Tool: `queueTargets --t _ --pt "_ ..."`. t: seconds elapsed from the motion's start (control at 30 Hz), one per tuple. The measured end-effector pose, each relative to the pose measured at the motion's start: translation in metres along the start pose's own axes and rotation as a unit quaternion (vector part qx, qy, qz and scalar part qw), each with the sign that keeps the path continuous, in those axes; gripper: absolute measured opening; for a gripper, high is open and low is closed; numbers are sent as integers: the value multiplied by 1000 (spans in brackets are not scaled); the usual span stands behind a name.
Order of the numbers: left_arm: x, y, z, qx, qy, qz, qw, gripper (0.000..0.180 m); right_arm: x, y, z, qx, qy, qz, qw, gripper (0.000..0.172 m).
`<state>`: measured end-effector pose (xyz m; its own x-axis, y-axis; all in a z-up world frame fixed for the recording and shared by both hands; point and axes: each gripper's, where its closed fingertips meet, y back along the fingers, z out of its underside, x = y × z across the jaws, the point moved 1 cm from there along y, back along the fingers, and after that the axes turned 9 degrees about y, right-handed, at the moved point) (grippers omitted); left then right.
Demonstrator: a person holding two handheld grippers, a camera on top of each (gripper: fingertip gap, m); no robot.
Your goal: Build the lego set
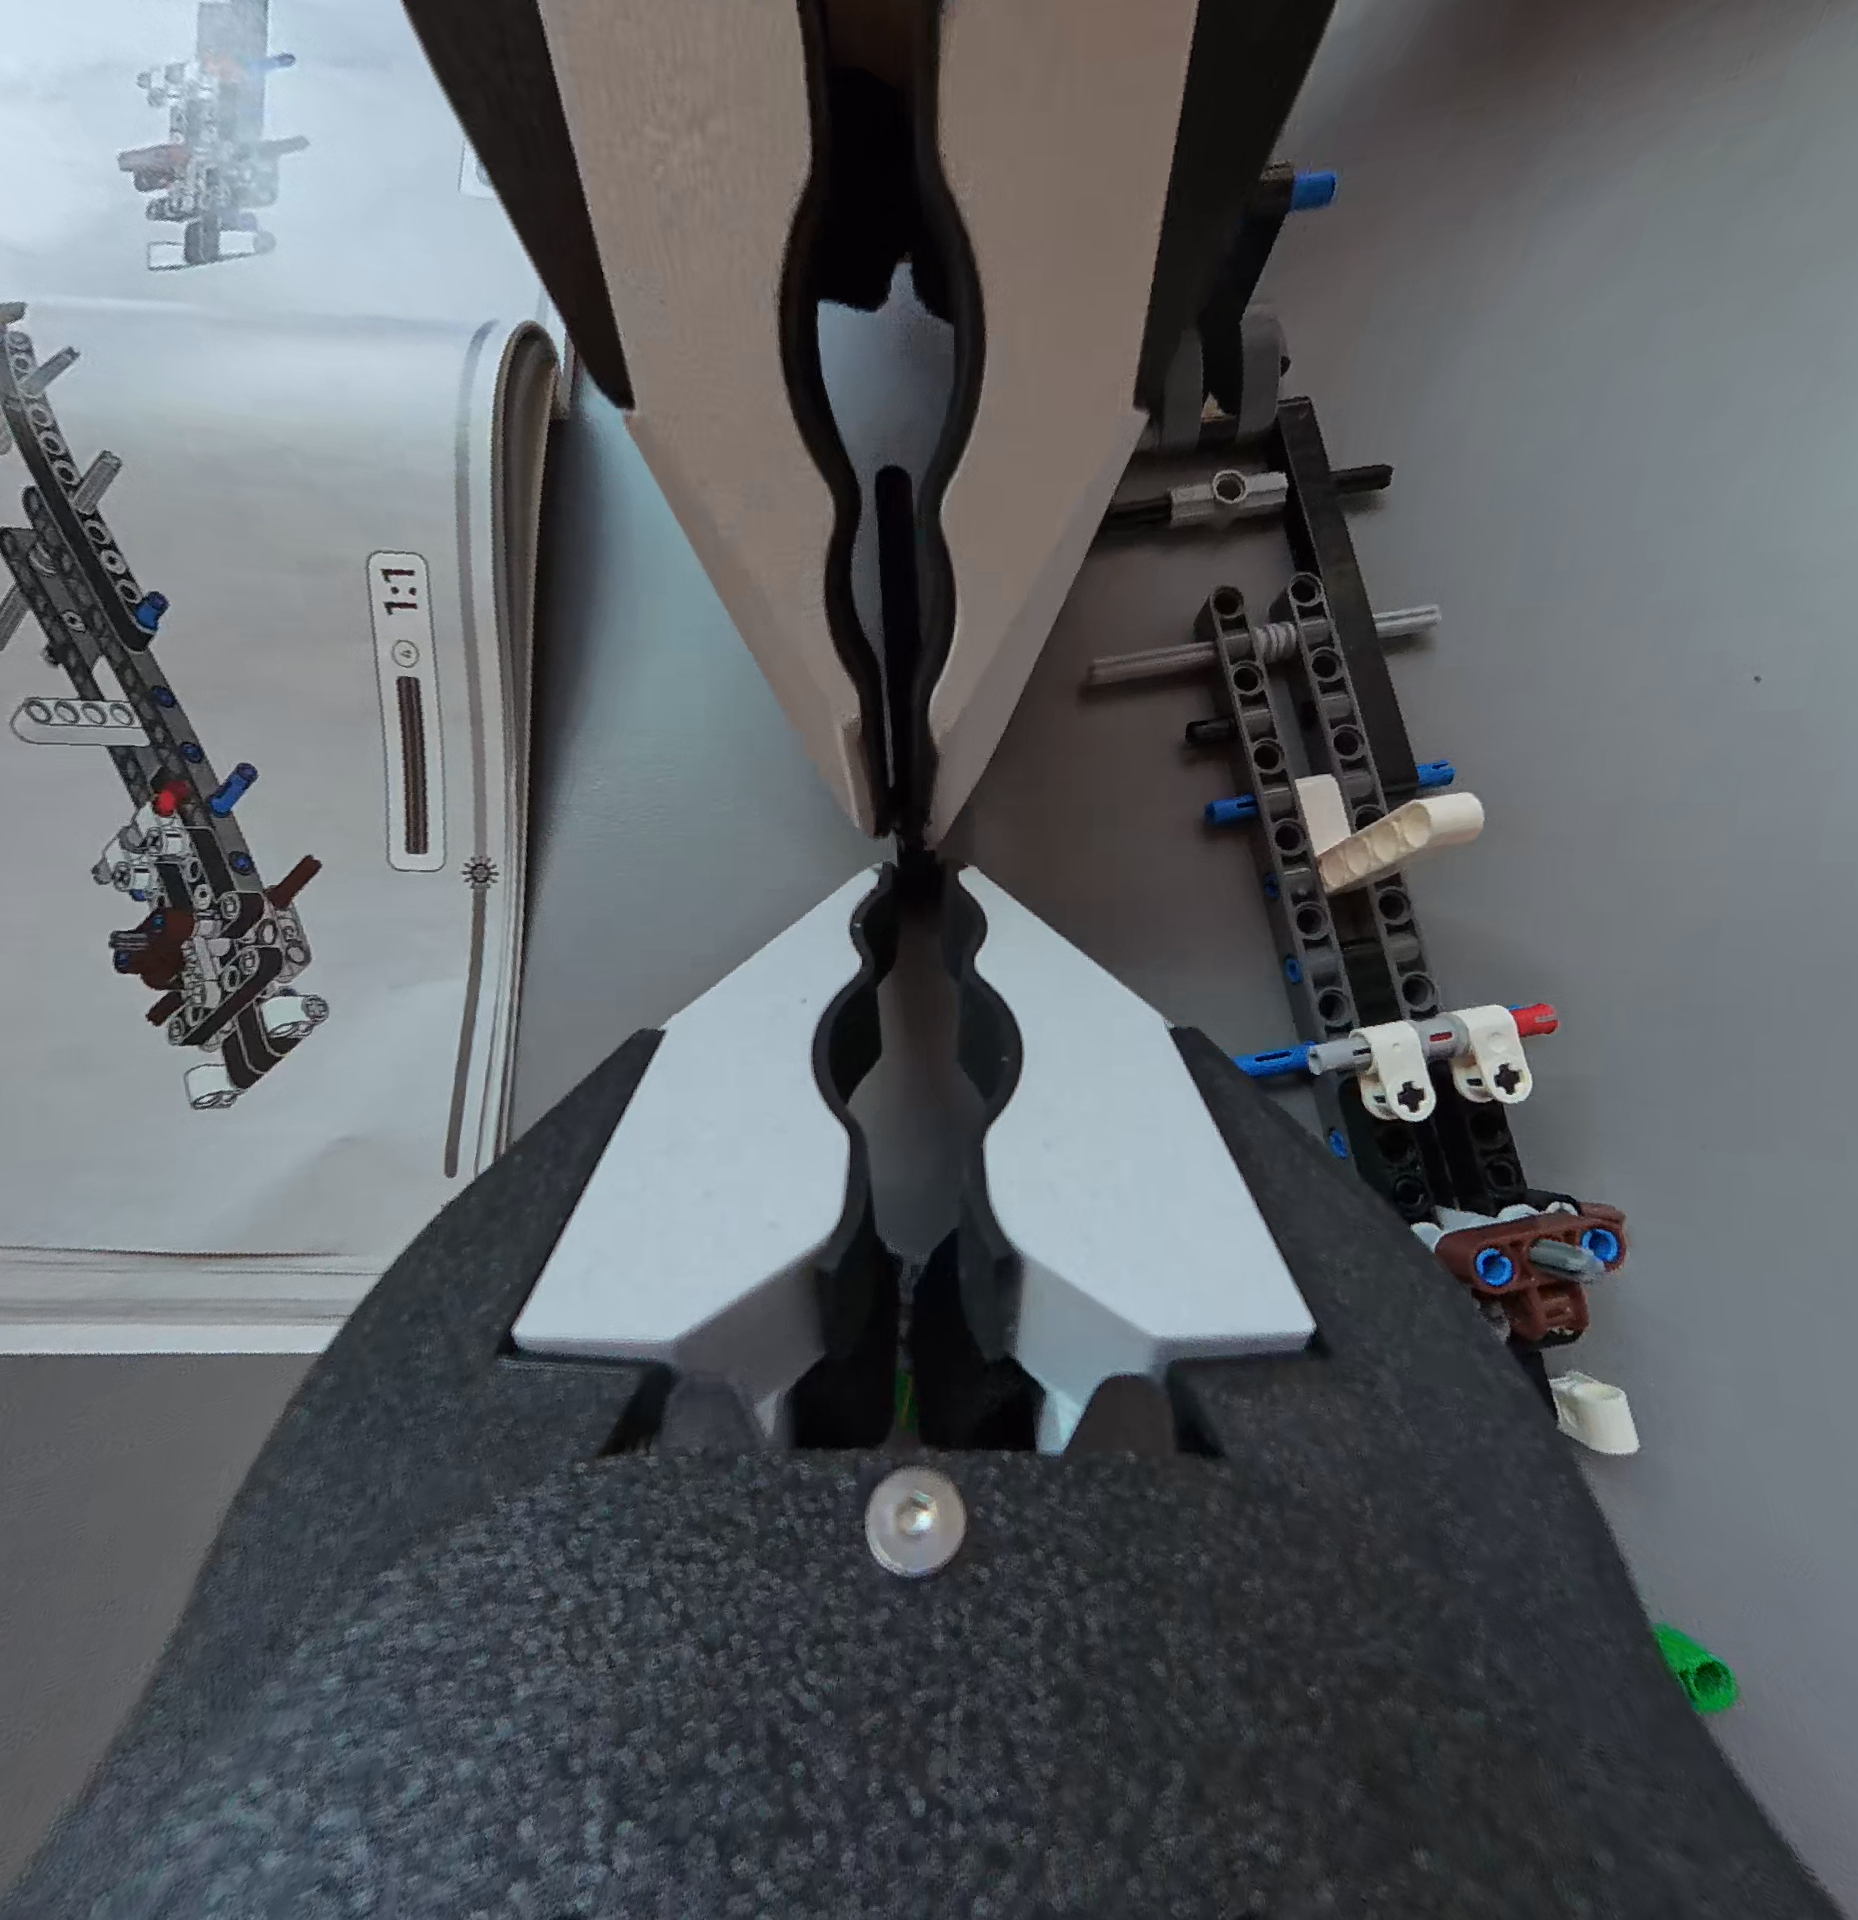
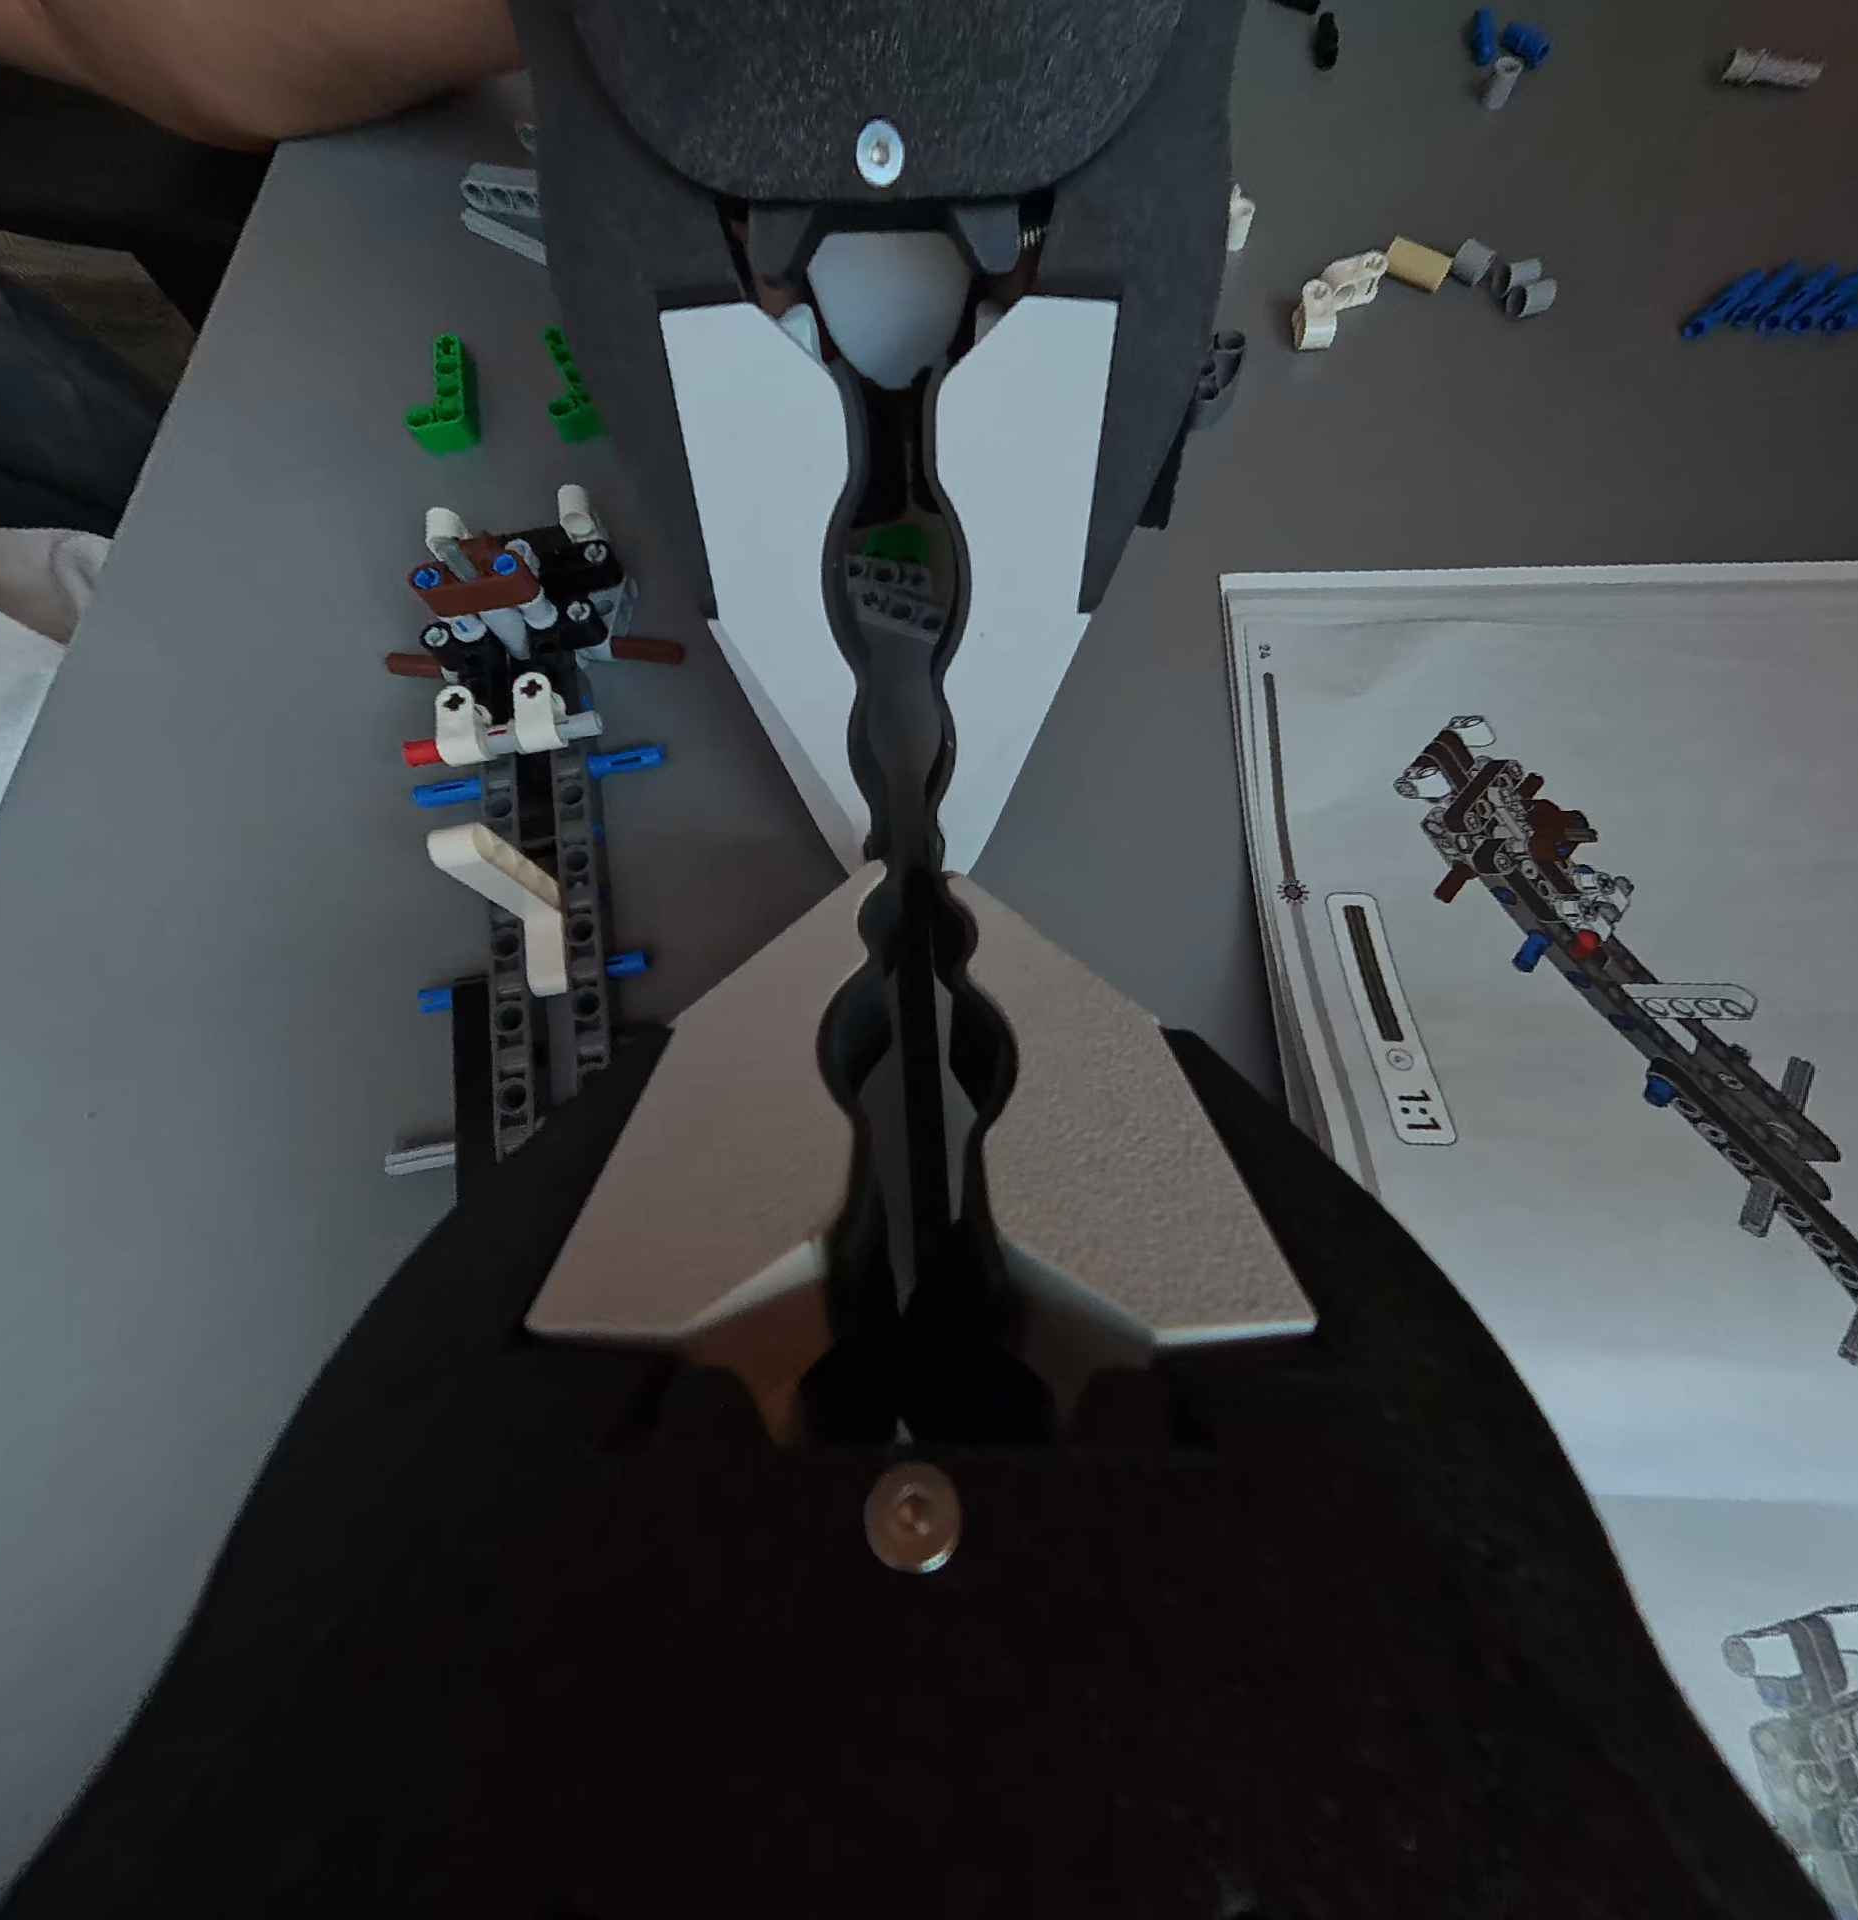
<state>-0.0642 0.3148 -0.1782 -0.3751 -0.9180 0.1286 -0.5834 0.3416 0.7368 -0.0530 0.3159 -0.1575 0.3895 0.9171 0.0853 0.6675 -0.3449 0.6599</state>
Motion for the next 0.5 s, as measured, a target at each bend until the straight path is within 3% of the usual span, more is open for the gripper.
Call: queueTargets --t 0.5 --pt "-2 -1 -1 10 -3 1 1000 6 1 -2 6 -90 38 22 995 2"
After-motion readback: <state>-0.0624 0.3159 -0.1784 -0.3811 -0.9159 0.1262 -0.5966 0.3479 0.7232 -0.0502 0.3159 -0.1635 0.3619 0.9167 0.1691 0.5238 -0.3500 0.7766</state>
